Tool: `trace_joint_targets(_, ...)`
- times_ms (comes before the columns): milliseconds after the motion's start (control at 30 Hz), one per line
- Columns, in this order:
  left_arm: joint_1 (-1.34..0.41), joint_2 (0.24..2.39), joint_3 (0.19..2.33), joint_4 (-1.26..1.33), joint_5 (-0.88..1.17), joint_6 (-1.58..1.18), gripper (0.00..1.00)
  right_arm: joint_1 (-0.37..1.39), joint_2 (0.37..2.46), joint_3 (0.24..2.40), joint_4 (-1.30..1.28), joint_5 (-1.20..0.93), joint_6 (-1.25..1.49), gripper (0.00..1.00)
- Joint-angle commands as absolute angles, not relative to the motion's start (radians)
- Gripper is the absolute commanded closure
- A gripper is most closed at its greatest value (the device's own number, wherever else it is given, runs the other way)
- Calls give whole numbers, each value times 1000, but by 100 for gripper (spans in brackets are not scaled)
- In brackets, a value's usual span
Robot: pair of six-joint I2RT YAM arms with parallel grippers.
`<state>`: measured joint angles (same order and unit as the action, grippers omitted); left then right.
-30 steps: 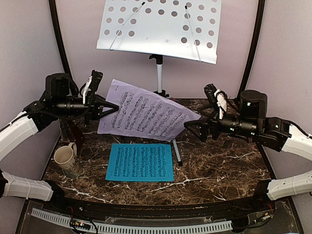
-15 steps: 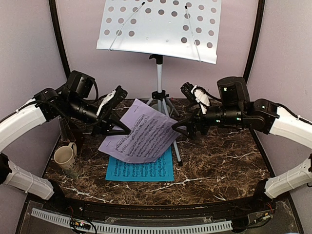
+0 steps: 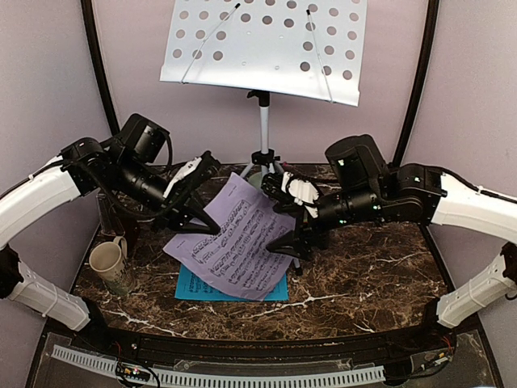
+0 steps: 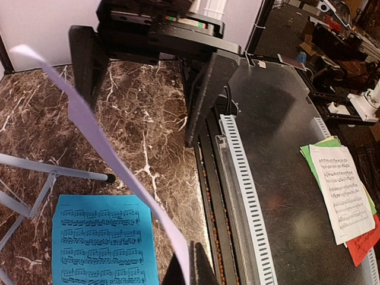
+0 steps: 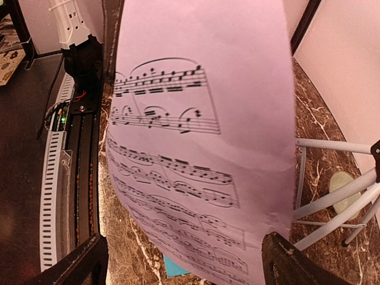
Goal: Set up the instrument practice props
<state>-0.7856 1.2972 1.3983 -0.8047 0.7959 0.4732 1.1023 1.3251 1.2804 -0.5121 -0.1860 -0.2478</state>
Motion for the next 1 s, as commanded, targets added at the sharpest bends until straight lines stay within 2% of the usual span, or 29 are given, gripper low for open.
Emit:
trace_joint_targets(0,-819,1286,1422,-870,789,531,100,1104,1294,1319,-518,-191,-306,10)
trace_joint_targets(233,-878,1317,1467,-951,629,553,100,1104,1272,1316,-562,-176,-345,10)
trace_joint_targets(367,-902,1312,1464,-936,588,567,100,1104,1308,1279,-529,-222,-343,16)
trace_joint_targets(600,-908,1290,1434,-879,518,570,100,1118,1356,1312,-525,-326,-289,59)
trace_joint_targets(767,-908,1248,1410,-817,498,565,100,1133,1366,1311,-528,-339,-252,78)
trace_joint_targets(900,-907,1229,1401,-798,481,573,100,1138,1367,1309,-529,-336,-238,100)
trace_joint_targets(967,-907,1229,1401,-797,470,570,98,1138,1364,1325,-532,-322,-223,100)
